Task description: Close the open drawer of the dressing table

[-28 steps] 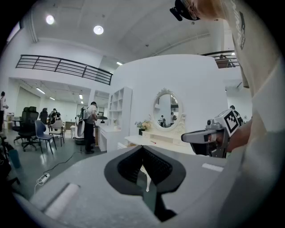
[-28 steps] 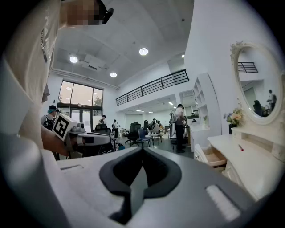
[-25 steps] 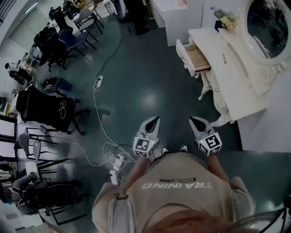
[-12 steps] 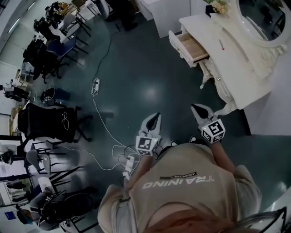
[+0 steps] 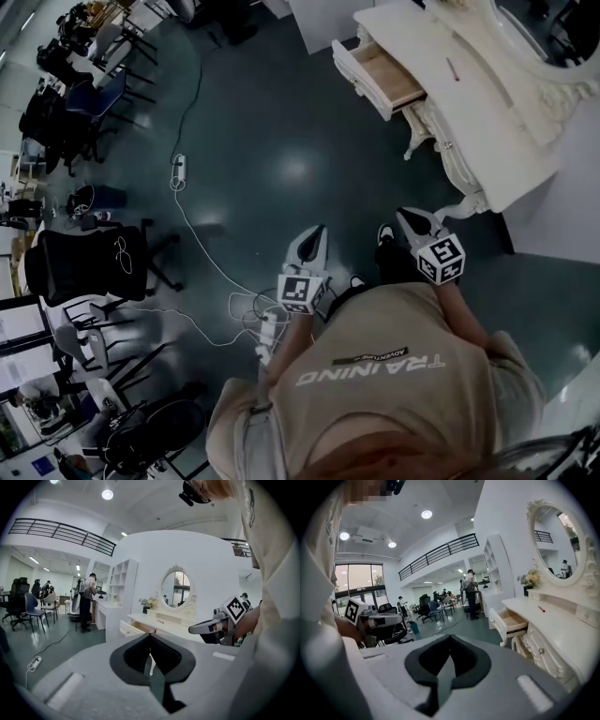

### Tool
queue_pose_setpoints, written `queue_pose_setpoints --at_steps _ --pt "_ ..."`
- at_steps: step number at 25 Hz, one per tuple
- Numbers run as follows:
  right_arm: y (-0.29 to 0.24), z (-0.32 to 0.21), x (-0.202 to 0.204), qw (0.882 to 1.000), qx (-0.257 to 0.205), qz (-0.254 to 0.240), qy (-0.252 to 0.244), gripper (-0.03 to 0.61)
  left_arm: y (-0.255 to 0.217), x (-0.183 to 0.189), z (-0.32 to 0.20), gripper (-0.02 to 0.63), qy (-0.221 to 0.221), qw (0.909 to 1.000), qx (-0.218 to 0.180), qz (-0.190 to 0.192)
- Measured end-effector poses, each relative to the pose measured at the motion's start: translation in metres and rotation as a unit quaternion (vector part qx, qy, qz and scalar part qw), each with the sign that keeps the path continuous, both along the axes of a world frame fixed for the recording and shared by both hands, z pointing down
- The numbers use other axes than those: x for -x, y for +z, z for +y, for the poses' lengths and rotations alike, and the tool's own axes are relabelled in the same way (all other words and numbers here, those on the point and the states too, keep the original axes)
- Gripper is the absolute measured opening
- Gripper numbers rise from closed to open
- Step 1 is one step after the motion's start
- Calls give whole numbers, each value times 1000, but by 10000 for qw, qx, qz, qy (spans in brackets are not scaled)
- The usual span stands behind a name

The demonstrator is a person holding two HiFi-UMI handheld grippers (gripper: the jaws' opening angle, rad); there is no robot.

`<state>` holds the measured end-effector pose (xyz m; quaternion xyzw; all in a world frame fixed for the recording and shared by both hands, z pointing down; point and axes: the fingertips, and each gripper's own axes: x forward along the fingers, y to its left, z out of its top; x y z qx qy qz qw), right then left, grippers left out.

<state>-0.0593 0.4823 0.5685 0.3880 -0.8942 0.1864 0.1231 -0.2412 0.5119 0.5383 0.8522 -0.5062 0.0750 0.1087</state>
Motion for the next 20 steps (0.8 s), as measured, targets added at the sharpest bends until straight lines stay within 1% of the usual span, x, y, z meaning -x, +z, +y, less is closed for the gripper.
queue_pose_setpoints --at_steps 3,5,7,9,13,16,20 --pt "0 -48 -19 9998 11 -193 8 3 -1 -18 -43 6 -18 9998 39 -188" --pt "-12 -84 -26 9993 -70 -379 -30 3 -6 -30 -74 6 -38 9995 187 -263" --pt "-22 -121 -33 9987 -247 -431 -138 3 -13 -42 -104 6 -105 9992 285 -255" --pt "-22 -155 -44 9981 -346 -457 -206 3 -18 -55 -131 6 -181 9991 280 -253" --pt "1 -212 -70 9975 -254 -643 -170 3 -17 -69 -179 6 -481 9986 195 -100" --pt "24 -233 -71 9977 -114 -627 -226 3 -2 -65 -202 6 -595 9978 269 -102" --pt "38 -240 -68 9978 150 -507 -394 3 3 -61 -214 6 -663 9967 450 -105"
